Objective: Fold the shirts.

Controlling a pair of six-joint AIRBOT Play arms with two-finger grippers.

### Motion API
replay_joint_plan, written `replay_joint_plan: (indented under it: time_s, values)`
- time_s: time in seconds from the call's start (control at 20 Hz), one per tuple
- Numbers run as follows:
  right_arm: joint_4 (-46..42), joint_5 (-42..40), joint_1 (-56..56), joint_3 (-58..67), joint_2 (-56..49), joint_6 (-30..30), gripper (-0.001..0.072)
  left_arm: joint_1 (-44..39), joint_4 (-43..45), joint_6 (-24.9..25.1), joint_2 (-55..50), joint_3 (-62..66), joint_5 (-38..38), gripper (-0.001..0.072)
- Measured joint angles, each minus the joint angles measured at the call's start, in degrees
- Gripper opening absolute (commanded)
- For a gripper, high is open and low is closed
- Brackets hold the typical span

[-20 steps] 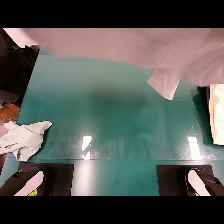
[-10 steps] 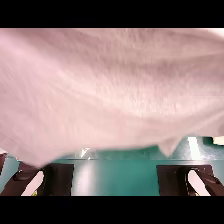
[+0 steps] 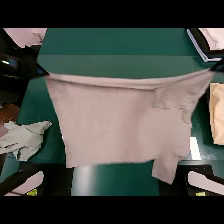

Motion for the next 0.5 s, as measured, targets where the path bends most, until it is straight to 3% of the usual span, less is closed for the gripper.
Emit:
replay_joint_plan:
  time_s: [0.25, 0.5]
  values:
    - [-0.04, -11.15, 1.05, -3.96, -13.35, 0.15, 0.0009, -0.04, -1.73, 6.23, -13.57, -3.43, 13.60, 0.0022]
    - [0.26, -26.64, 1.25, -4.72, -18.49, 0.17, 0.0009, -0.39, -7.67, 12.92, -21.62, -0.42, 25.11, 0.0022]
